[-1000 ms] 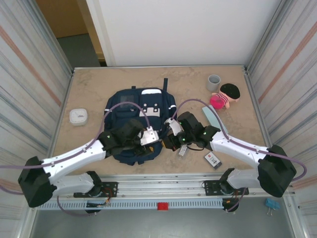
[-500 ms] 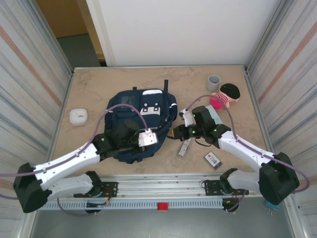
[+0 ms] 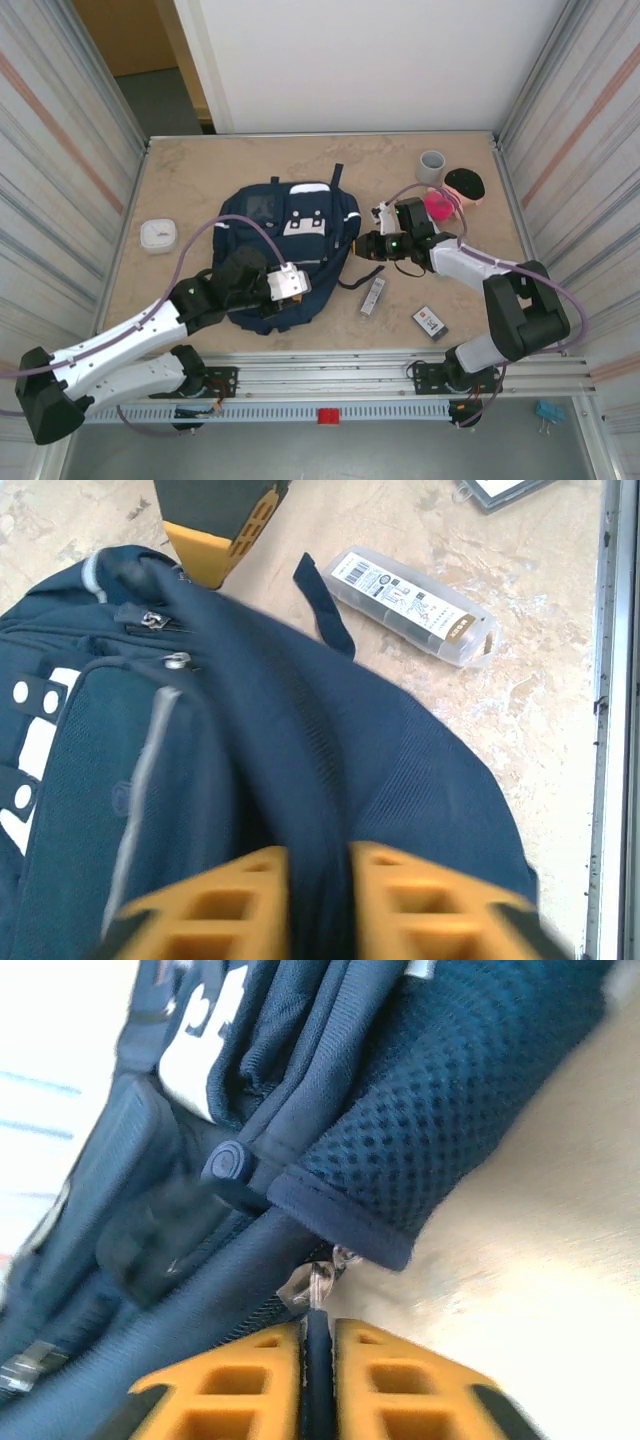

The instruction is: Pack the student bag

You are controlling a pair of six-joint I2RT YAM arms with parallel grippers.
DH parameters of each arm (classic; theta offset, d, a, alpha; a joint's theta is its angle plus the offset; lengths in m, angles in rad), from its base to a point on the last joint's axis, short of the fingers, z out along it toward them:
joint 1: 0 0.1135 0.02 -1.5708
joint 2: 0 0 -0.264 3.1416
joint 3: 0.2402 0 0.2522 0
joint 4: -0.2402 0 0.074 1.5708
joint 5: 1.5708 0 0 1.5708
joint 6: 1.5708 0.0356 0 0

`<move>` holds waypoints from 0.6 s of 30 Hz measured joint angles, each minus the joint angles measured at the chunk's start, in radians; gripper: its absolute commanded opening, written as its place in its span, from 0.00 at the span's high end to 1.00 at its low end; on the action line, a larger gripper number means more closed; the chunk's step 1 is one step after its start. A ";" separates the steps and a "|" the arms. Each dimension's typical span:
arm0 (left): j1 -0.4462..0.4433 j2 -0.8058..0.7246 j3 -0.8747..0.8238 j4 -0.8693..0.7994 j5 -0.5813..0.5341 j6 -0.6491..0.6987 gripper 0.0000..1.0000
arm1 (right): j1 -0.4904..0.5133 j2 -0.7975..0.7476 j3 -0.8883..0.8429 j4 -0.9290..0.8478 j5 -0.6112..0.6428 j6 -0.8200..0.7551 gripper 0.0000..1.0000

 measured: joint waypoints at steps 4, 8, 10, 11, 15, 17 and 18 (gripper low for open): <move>0.000 -0.035 0.018 -0.008 -0.034 -0.014 0.26 | -0.034 -0.098 -0.002 -0.025 0.059 -0.017 0.43; 0.000 -0.086 0.026 -0.045 -0.114 0.021 0.20 | -0.027 -0.286 -0.031 -0.036 0.064 -0.032 0.41; 0.000 -0.098 0.027 -0.084 -0.169 0.062 0.18 | -0.010 -0.388 -0.055 -0.039 0.064 -0.035 0.41; 0.001 -0.097 0.027 -0.101 -0.192 0.083 0.17 | 0.001 -0.422 -0.063 -0.040 0.066 -0.037 0.40; 0.002 -0.050 0.027 -0.161 -0.259 0.158 0.13 | 0.063 -0.544 -0.102 -0.061 0.082 -0.047 0.39; 0.003 -0.013 0.027 -0.161 -0.271 0.180 0.12 | 0.086 -0.569 -0.115 -0.069 0.090 -0.050 0.39; 0.005 0.010 0.027 -0.152 -0.273 0.192 0.12 | 0.094 -0.576 -0.121 -0.070 0.098 -0.050 0.39</move>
